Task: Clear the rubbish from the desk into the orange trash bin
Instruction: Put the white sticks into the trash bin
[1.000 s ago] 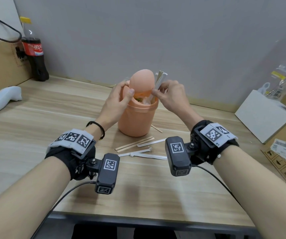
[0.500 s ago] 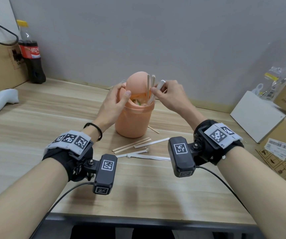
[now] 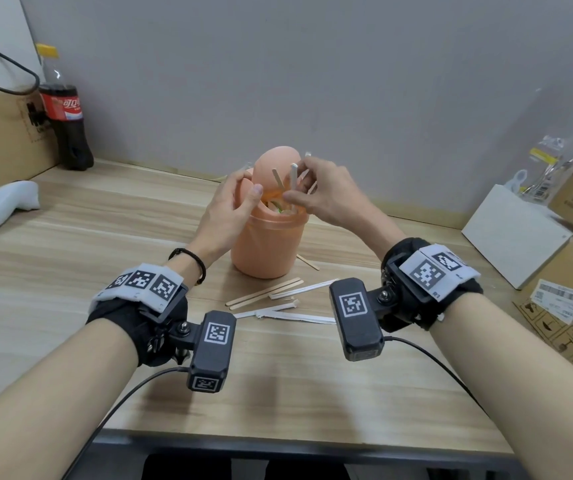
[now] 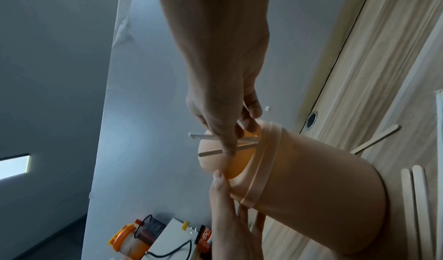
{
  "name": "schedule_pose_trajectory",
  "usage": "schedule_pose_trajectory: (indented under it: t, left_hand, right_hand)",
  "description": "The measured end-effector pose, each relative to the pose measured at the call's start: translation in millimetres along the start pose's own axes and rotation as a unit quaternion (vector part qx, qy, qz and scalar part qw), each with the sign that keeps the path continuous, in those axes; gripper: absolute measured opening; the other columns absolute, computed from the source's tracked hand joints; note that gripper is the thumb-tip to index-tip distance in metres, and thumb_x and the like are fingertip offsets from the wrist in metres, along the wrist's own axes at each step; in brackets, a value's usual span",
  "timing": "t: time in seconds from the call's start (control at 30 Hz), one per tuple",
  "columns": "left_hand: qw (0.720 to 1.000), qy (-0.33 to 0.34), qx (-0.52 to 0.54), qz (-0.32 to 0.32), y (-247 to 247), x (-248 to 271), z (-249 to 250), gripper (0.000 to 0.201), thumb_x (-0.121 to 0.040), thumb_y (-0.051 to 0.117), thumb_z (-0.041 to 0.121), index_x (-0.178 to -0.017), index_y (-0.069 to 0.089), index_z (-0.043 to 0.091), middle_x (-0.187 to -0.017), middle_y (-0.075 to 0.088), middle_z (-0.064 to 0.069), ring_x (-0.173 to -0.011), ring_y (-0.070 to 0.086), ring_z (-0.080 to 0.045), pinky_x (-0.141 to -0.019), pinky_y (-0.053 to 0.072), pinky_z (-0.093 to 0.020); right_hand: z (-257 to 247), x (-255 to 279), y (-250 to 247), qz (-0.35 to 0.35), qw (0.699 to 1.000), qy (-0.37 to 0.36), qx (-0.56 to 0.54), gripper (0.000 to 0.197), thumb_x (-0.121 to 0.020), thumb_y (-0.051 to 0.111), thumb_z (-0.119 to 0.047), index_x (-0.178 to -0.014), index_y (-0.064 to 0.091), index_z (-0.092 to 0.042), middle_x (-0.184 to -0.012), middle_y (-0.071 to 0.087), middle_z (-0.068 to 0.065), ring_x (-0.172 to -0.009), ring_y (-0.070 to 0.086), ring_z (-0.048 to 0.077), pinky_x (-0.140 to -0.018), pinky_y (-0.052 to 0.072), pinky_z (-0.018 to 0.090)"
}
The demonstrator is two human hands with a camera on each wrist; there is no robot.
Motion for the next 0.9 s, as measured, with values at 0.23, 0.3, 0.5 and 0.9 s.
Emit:
schedule_pose_trajectory:
  t: [0.23, 0.3, 0.5, 0.9]
  left_hand:
    - [1.000, 0.002, -0.001, 0.012, 0, 2, 4, 0.023, -0.099, 0.049, 0.047, -0.121, 0.050, 0.040, -0.129, 0.057, 0.008, -0.120, 0.053, -0.009, -0.101, 0.042, -0.029]
    - [1.000, 0.002, -0.001, 0.011, 0, 1, 4, 0.021, -0.100, 0.048, 0.047, -0.120, 0.050, 0.040, -0.129, 0.058, 0.007, -0.120, 0.053, -0.009, -0.101, 0.043, -0.030]
    - [1.000, 0.005, 0.006, 0.001, 0, 3, 5, 0.032, -0.097, 0.048, 0.057, -0.123, 0.052, 0.040, -0.129, 0.059, 0.008, -0.122, 0.054, -0.009, -0.101, 0.043, -0.032]
    - [1.000, 0.009, 0.000, -0.006, -4, 2, -4, 0.036, -0.106, 0.027, 0.041, -0.132, 0.052, 0.037, -0.141, 0.054, 0.011, -0.132, 0.046, -0.007, -0.114, 0.034, -0.037]
  right_hand:
    - [-10, -1, 21, 0.079, 0.991, -0.006, 0.108, 0.047, -0.071, 0.070, -0.061, -0.088, 0.054, -0.019, -0.084, 0.067, 0.002, -0.080, 0.064, 0.028, -0.070, 0.053, 0.038]
    - [-17, 0, 21, 0.102, 0.982, -0.028, 0.157, 0.048, -0.076, 0.066, -0.061, -0.092, 0.053, -0.018, -0.088, 0.066, 0.005, -0.081, 0.062, 0.032, -0.066, 0.048, 0.035]
    - [-28, 1, 17, 0.084, 0.975, -0.122, 0.164, 0.032, -0.087, 0.060, -0.035, -0.113, 0.049, -0.019, -0.087, 0.050, -0.009, -0.085, 0.057, 0.030, -0.070, 0.049, 0.040]
    - [-19, -3, 20, 0.020, 0.981, -0.168, 0.099, 0.009, -0.091, 0.050, -0.018, -0.088, 0.058, -0.015, -0.075, 0.048, -0.003, -0.069, 0.049, 0.025, -0.061, 0.041, 0.035]
Point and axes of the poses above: each hand's wrist, its own x-axis away from the middle knuckle, its own y-axis out of the palm, z = x × y, the point moved 3 cm from there along -x, towards the middle knuckle
